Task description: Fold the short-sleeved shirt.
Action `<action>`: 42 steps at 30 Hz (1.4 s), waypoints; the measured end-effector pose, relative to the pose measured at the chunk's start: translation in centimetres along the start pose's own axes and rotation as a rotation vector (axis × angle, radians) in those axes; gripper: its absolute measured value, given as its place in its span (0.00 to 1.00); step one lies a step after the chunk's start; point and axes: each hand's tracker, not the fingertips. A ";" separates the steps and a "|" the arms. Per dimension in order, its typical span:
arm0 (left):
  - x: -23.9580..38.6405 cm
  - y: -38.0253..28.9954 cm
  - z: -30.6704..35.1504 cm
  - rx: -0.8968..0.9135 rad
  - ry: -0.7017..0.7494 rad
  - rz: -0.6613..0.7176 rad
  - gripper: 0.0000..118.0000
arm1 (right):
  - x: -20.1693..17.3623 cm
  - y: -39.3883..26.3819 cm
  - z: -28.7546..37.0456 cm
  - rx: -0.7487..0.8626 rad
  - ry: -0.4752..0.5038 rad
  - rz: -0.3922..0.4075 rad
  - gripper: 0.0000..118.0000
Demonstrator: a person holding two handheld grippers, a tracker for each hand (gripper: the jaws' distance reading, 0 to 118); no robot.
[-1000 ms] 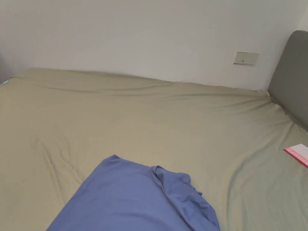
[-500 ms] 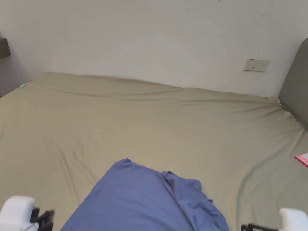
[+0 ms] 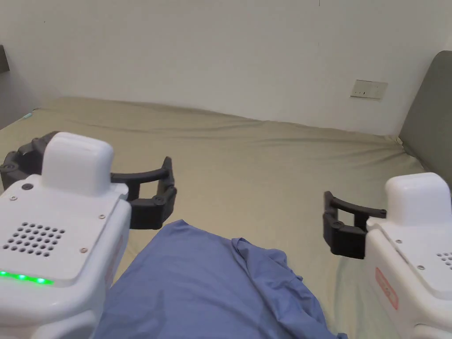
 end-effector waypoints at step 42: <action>3.7 -29.5 -32.9 -0.796 -0.132 0.087 0.98 | 3.8 -15.7 -11.3 -0.410 -0.044 -0.035 0.01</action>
